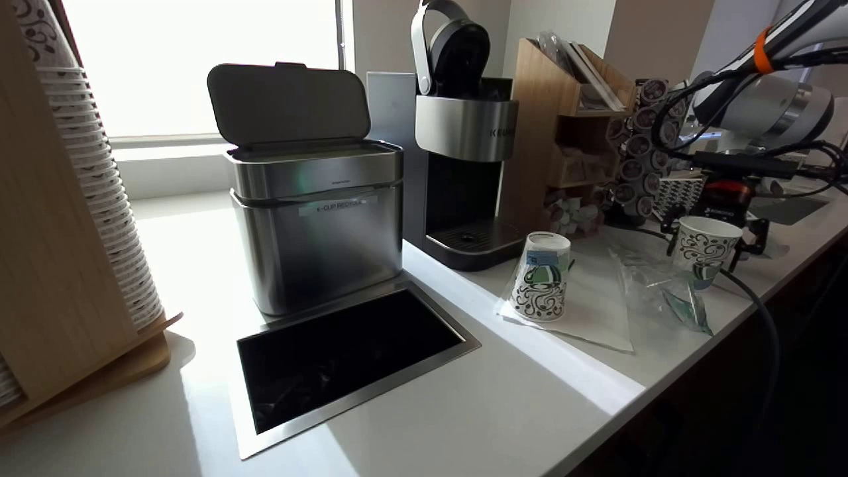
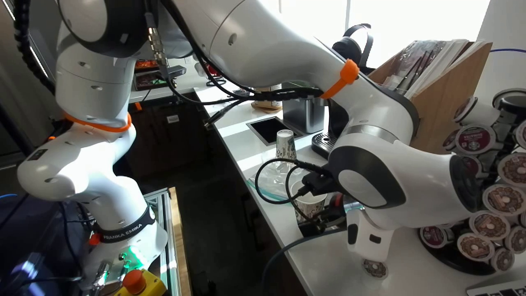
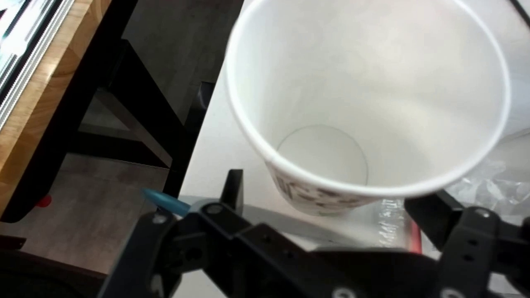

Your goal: Stack the cups

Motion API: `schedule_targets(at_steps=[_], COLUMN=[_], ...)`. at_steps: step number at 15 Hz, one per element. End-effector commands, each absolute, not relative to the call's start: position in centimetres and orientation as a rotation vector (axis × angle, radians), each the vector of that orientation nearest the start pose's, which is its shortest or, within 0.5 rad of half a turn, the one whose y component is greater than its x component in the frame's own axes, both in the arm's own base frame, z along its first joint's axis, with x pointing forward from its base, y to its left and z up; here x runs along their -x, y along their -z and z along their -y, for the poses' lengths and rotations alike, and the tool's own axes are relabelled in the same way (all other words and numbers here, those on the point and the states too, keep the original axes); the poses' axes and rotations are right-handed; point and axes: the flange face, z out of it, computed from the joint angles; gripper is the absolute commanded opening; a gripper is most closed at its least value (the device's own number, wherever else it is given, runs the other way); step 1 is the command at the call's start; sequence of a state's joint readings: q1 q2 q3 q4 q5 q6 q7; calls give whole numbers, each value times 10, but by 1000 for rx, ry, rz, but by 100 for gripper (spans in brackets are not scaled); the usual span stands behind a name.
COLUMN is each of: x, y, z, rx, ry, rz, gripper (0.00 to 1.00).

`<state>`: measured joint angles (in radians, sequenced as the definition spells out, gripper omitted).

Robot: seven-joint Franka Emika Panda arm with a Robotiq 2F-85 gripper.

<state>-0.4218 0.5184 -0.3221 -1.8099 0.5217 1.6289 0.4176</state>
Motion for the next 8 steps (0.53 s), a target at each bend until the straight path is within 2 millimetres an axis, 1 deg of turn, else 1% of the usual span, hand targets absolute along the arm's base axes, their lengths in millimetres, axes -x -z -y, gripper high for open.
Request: schedule_targets(at_steps=[1, 5, 6, 7, 8], x=[-463, -464, -465, -465, -466], y=[-225, -214, -213, -213, -214], z=[338, 333, 332, 330, 329], rx=[1995, 1993, 1990, 1989, 1990], ry=[-827, -851, -853, -853, -852], rz=[-1642, -1632, -1627, -1627, -1625], gripper=[100, 100, 84, 73, 66])
